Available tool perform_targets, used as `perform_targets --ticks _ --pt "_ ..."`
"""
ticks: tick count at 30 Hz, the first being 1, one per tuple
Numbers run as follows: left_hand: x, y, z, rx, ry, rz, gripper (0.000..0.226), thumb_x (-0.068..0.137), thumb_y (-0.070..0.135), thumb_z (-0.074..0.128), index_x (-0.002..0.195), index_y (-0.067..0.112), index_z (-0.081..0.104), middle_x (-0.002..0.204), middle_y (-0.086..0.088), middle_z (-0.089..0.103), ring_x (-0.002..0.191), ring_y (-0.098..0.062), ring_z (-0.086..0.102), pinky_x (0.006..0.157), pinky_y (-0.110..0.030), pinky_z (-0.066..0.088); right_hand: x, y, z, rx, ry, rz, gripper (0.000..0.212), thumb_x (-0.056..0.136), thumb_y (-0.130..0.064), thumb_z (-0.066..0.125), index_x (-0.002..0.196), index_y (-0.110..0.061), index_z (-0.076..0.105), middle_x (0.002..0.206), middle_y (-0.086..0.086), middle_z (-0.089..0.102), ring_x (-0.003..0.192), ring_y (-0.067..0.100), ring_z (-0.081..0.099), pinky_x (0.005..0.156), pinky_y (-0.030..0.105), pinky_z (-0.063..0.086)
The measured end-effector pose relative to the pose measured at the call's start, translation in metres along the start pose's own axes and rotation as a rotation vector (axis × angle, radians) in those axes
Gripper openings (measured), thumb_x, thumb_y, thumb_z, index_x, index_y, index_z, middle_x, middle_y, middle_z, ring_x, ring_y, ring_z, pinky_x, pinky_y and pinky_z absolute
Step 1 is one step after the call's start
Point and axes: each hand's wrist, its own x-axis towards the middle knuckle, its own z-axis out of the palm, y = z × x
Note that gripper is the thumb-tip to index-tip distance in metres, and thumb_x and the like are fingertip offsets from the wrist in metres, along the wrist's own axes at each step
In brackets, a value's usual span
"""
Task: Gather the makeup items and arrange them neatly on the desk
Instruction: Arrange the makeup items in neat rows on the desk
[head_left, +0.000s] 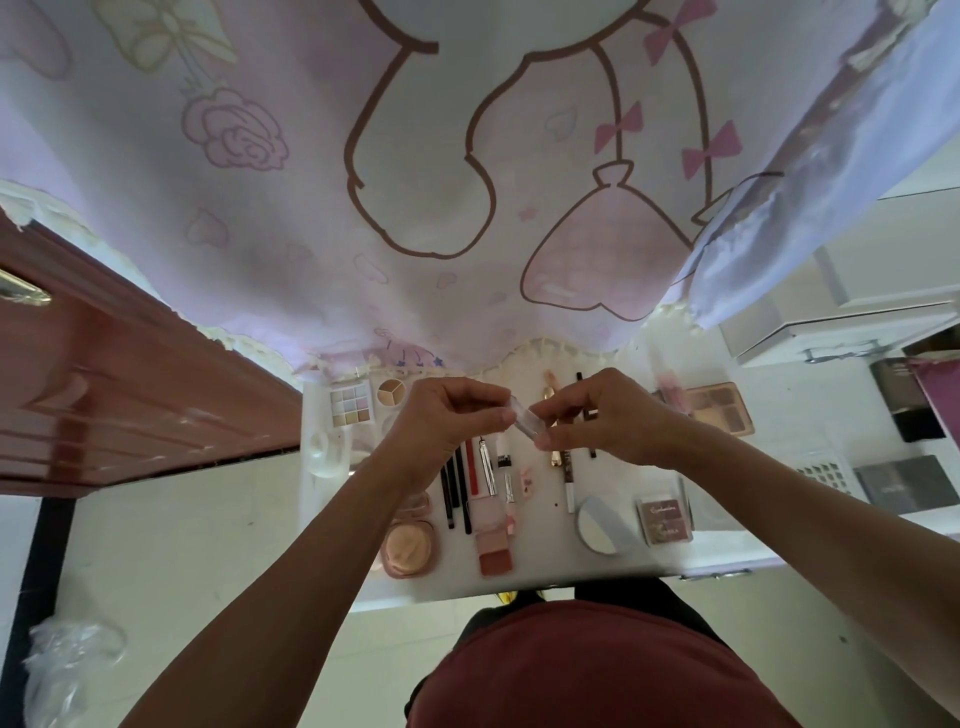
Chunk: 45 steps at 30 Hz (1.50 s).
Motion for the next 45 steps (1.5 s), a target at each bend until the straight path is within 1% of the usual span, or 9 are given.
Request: perform_targets --ticks 6,10,12,15,19,26,30,35,45 --pt "-0.004 -0.001 0.002 -0.04 0.005 0.017 0.024 0.075 -0.009 0.072 0.095 0.005 0.074 0.088 -0.01 0.075 0.083 -0.017 0.07 0.077 -0.022 0.055 -0.001 -0.002 -0.01 0.044 0.021 0.014 0.024 0.074 -0.028 0.081 0.098 -0.029 0.077 0.097 0.002 0.074 0.095 0.02 0.067 0.086 0.037 0.053" --pt "-0.003 -0.001 0.001 -0.078 0.003 -0.015 0.025 0.074 -0.011 0.07 0.097 0.001 0.072 0.095 -0.012 0.075 0.085 -0.018 0.071 0.076 -0.021 0.055 -0.001 -0.001 -0.011 0.063 0.022 0.0 0.012 0.084 -0.022 0.074 0.095 -0.02 0.077 0.069 -0.007 0.067 0.058 0.003 0.056 0.056 0.017 0.045" --pt "-0.004 -0.003 0.0 -0.053 0.003 -0.036 0.025 0.075 -0.012 0.07 0.096 0.001 0.072 0.098 -0.012 0.075 0.086 -0.018 0.071 0.075 -0.021 0.055 -0.002 0.002 -0.011 0.075 0.038 0.009 0.009 0.09 -0.02 0.069 0.089 -0.016 0.076 0.064 -0.008 0.068 0.053 -0.001 0.055 0.052 0.011 0.041" --pt "-0.008 -0.008 -0.001 0.024 0.0 -0.069 0.025 0.074 -0.011 0.072 0.095 0.002 0.072 0.09 -0.005 0.075 0.081 -0.012 0.072 0.072 -0.017 0.054 -0.003 0.008 -0.011 0.159 0.07 0.052 0.017 0.093 -0.016 0.064 0.091 -0.003 0.076 0.077 0.003 0.075 0.061 0.001 0.065 0.055 0.014 0.048" --pt "-0.011 -0.02 0.0 0.048 0.007 -0.129 0.027 0.07 -0.013 0.074 0.09 0.006 0.073 0.08 -0.005 0.075 0.078 -0.019 0.073 0.074 -0.022 0.055 -0.001 0.021 -0.013 0.373 0.056 0.135 0.019 0.094 -0.011 0.061 0.098 0.004 0.072 0.094 0.014 0.075 0.083 0.024 0.072 0.064 0.025 0.056" --pt "-0.013 -0.038 0.0 0.115 -0.007 -0.183 0.027 0.071 -0.012 0.075 0.093 0.002 0.072 0.083 -0.013 0.074 0.079 -0.025 0.072 0.077 -0.032 0.059 0.002 0.036 -0.002 0.454 0.059 0.204 0.02 0.093 -0.01 0.063 0.105 0.003 0.069 0.097 0.017 0.074 0.081 0.023 0.072 0.061 0.024 0.055" --pt "-0.013 -0.049 -0.005 0.178 0.003 -0.206 0.025 0.074 -0.01 0.075 0.095 0.005 0.071 0.087 -0.011 0.074 0.08 -0.024 0.07 0.076 -0.04 0.06 0.008 0.052 0.007 0.335 0.071 0.234 0.014 0.092 -0.01 0.065 0.1 -0.001 0.072 0.091 0.013 0.076 0.08 0.02 0.073 0.06 0.022 0.055" --pt "-0.018 -0.056 -0.014 0.241 0.082 -0.21 0.026 0.078 -0.008 0.073 0.102 0.002 0.069 0.091 -0.015 0.072 0.076 -0.017 0.068 0.062 -0.021 0.056 0.017 0.084 0.031 0.058 -0.006 0.285 0.01 0.092 -0.006 0.065 0.098 -0.002 0.071 0.087 0.012 0.075 0.073 0.017 0.071 0.06 0.022 0.056" --pt "-0.027 -0.065 -0.02 0.284 0.13 -0.222 0.026 0.078 -0.006 0.073 0.102 0.002 0.068 0.081 -0.008 0.072 0.064 -0.006 0.067 0.066 -0.027 0.058 0.037 0.129 0.078 -0.381 -0.121 0.32 0.011 0.089 -0.012 0.066 0.089 -0.008 0.077 0.074 0.002 0.073 0.064 0.009 0.066 0.072 0.028 0.057"
